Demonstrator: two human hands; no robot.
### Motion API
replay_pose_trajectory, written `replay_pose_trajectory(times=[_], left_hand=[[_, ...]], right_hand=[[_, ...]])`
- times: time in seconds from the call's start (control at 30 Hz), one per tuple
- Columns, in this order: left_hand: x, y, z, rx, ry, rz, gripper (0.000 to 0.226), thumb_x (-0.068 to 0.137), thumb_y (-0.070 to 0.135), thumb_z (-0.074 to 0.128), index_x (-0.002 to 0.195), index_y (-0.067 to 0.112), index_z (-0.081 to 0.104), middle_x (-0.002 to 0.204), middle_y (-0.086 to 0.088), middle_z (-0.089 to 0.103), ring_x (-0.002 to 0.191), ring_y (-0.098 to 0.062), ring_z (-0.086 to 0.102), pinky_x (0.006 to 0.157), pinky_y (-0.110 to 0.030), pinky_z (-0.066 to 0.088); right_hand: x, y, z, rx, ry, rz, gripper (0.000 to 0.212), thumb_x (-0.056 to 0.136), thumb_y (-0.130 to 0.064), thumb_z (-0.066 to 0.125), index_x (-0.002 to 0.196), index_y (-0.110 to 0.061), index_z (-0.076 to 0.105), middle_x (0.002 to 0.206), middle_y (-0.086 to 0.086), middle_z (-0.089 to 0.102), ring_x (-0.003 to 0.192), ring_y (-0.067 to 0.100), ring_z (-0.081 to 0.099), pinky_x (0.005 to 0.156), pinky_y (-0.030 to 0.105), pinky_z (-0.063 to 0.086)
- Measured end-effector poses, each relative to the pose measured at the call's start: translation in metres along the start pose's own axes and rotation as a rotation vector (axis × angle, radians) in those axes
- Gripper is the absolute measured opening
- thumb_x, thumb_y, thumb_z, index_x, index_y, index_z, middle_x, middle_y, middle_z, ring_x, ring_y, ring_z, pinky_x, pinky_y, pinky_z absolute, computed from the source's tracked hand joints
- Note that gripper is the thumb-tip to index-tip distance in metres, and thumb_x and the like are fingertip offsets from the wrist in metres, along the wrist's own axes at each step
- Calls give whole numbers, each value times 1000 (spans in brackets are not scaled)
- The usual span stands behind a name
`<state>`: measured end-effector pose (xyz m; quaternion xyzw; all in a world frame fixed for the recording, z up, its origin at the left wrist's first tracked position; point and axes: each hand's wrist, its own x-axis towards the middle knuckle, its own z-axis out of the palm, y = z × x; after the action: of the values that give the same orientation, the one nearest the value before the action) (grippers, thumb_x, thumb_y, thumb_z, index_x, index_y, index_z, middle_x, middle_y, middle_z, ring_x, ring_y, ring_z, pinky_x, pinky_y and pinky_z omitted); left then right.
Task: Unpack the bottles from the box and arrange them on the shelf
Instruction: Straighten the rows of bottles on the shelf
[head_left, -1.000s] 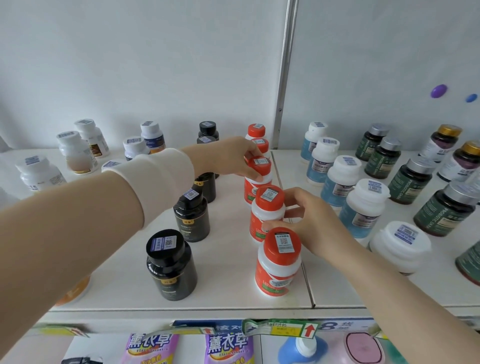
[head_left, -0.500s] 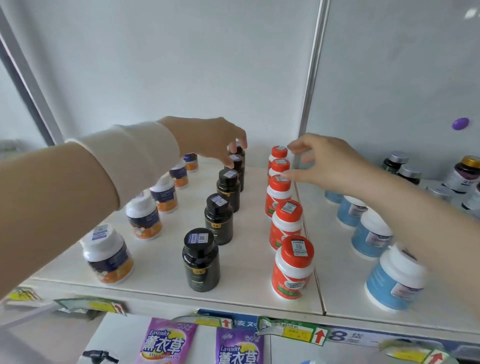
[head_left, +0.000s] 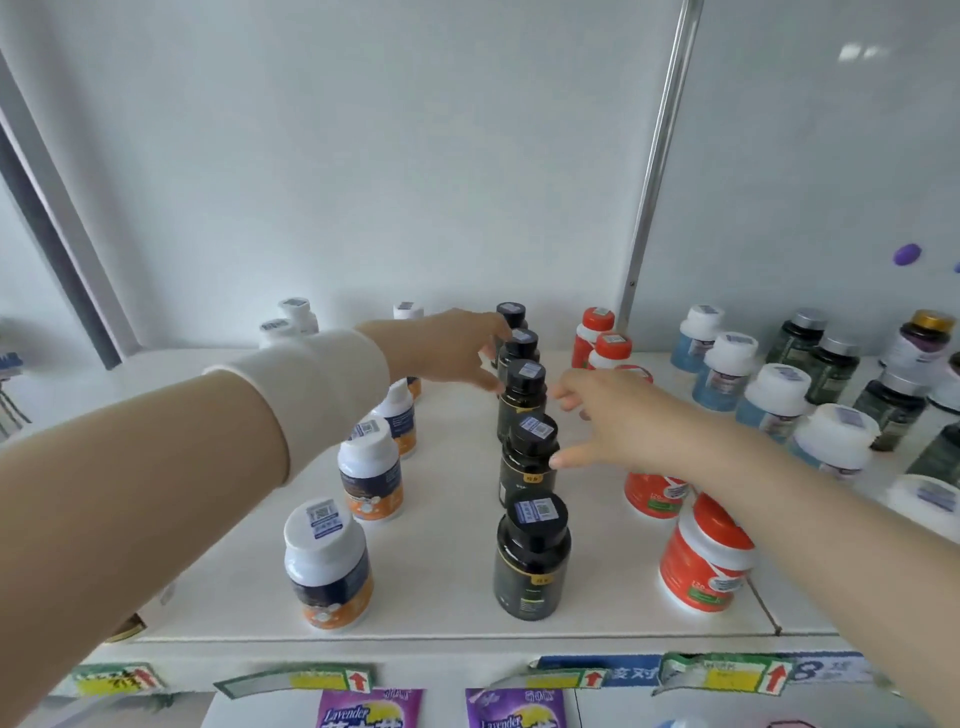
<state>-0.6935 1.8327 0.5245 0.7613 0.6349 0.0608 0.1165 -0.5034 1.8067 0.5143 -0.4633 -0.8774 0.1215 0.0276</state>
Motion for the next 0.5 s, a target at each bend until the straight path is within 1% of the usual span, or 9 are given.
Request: replay_pose_trajectory(times=[0.1, 0.23, 0.4, 0.47, 0.5], left_hand=[[12, 2, 10, -101, -3, 43, 63, 85, 30, 66, 139, 16, 36, 136, -5, 51, 121, -21, 52, 101, -31, 41], [23, 4, 19, -104, -45, 64, 64, 85, 34, 65, 140, 17, 36, 137, -5, 49, 118, -22, 52, 93, -26, 38], [28, 0, 23, -116, -25, 73, 64, 86, 31, 65, 140, 13, 35, 136, -7, 49, 116, -23, 51, 88, -23, 35], [28, 0, 24, -102, -31, 78, 63, 85, 31, 66, 138, 11, 37, 135, -7, 50, 115, -22, 52, 87, -23, 35], [28, 0, 25, -103, -35, 78, 63, 85, 31, 66, 138, 11, 38, 134, -7, 50, 115, -22, 52, 87, -23, 36]], right_hand=[[-5, -3, 18, 152, 55, 100, 77, 78, -34, 72, 141, -16, 33, 143, 2, 45, 126, 18, 47, 99, 30, 42], [-4, -5, 36, 305, 109, 216, 82, 73, -36, 75, 142, -18, 33, 141, -1, 46, 124, 17, 49, 100, 31, 44], [1, -5, 52, 427, 114, 271, 76, 73, -36, 76, 137, -21, 38, 138, -1, 51, 121, 18, 52, 97, 34, 45], [2, -5, 54, 457, 113, 281, 72, 74, -34, 75, 136, -20, 40, 135, 0, 53, 115, 16, 54, 93, 31, 45], [3, -5, 55, 464, 115, 276, 69, 75, -33, 74, 134, -19, 41, 134, 0, 54, 108, 13, 54, 89, 28, 44]])
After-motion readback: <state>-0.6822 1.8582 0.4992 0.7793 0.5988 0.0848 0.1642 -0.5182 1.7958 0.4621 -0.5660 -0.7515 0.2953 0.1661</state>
